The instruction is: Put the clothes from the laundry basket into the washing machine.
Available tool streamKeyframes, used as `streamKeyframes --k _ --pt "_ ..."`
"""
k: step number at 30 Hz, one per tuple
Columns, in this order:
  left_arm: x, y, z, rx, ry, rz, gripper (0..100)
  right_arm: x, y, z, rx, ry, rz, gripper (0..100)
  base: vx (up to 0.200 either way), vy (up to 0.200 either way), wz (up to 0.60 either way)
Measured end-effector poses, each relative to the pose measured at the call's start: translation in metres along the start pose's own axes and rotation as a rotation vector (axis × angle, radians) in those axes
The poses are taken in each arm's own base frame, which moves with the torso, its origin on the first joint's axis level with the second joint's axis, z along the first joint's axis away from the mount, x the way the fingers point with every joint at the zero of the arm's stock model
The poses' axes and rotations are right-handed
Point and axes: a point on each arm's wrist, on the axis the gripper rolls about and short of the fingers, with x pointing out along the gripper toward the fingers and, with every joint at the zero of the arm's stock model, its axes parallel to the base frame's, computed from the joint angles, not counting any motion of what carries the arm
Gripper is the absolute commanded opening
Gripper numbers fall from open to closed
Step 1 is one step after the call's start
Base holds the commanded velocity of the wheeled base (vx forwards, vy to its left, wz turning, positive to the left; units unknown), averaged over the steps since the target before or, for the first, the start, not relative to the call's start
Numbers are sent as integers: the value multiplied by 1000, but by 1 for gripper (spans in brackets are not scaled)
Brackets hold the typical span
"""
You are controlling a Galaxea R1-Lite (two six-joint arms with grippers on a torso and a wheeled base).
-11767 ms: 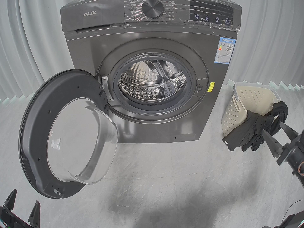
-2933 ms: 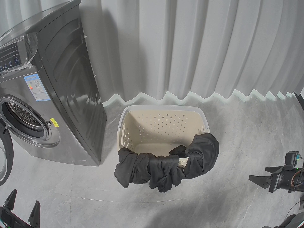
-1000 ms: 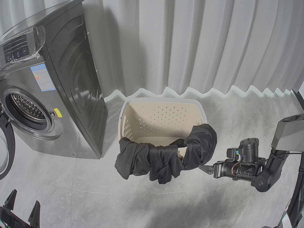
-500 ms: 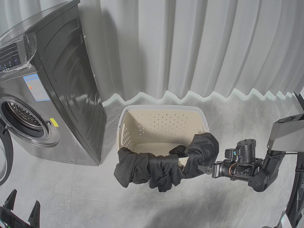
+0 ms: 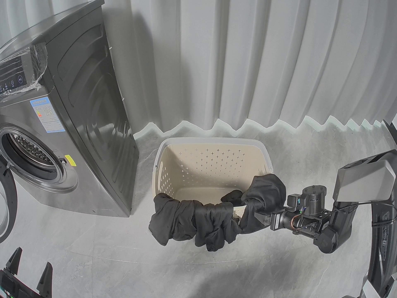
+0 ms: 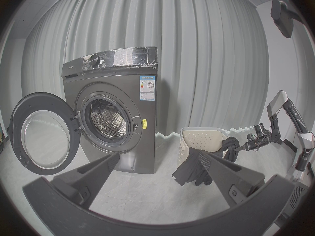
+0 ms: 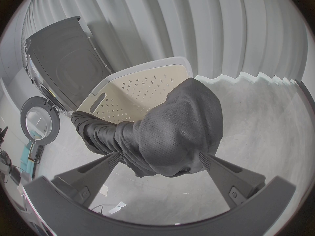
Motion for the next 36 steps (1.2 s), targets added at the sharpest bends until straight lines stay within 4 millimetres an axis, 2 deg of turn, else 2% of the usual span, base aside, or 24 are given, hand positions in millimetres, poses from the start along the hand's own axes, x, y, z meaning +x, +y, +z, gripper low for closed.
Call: streamKeyframes --k 8,9,25,30,36 --pt "0 0 0 0 0 0 100 8 -1 1 -1 -14 0 100 0 0 0" --pt "0 0 0 0 0 0 100 9 -1 1 -1 -15 0 0 0 0 0" --pt "0 0 0 0 0 0 100 5 1 -1 -5 -32 9 0 0 0 0" --pt "0 0 0 0 0 0 100 -2 3 -1 -10 -49 17 0 0 0 0" --pt "0 0 0 0 0 0 100 -21 10 -2 -19 -53 36 0 0 0 0"
